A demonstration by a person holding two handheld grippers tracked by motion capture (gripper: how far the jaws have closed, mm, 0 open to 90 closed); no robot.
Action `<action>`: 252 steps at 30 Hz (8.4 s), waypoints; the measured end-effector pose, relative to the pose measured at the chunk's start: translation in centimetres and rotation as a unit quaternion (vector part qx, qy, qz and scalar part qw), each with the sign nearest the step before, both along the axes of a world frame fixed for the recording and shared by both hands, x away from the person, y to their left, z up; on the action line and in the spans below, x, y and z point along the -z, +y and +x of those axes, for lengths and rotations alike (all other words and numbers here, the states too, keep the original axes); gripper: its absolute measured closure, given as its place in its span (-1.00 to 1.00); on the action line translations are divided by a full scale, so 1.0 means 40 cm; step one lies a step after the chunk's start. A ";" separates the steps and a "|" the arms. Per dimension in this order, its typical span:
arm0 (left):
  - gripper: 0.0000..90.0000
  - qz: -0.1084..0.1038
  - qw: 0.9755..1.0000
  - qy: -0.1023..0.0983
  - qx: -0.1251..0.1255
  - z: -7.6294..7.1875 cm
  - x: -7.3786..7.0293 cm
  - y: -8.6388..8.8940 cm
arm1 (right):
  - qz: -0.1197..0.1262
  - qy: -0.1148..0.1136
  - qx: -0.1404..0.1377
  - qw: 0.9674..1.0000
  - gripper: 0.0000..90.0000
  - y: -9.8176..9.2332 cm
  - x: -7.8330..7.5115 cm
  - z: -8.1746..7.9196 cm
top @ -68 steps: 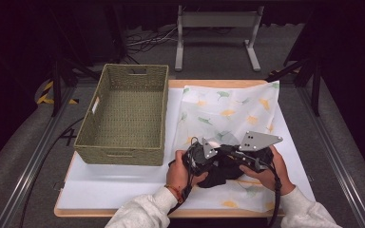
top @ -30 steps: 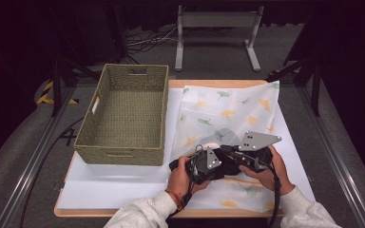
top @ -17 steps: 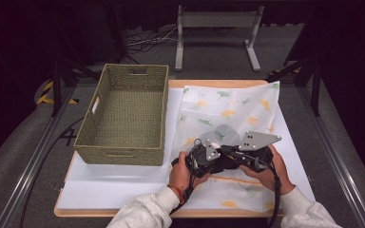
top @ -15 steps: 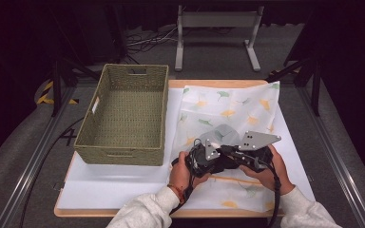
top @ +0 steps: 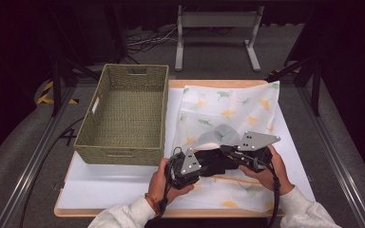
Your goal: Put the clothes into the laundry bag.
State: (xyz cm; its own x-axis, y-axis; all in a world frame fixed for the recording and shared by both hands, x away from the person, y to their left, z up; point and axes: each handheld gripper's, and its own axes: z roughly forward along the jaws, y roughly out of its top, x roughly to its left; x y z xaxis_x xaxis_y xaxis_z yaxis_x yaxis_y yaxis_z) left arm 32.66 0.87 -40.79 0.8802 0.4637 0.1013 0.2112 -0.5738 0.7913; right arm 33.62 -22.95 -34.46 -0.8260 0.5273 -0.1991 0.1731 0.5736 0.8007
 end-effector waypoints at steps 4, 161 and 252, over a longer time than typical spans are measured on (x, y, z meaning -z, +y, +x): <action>0.99 0.012 1.000 0.015 -0.006 0.023 0.026 -0.015 | 0.000 0.001 -0.003 1.000 1.00 0.003 0.001 0.000; 1.00 0.056 0.997 0.029 -0.054 0.122 0.100 -0.045 | -0.009 0.012 0.006 1.000 1.00 0.008 0.017 0.004; 1.00 0.018 1.000 -0.015 -0.012 0.057 0.033 0.013 | -0.006 0.019 0.012 1.000 1.00 0.001 0.011 0.001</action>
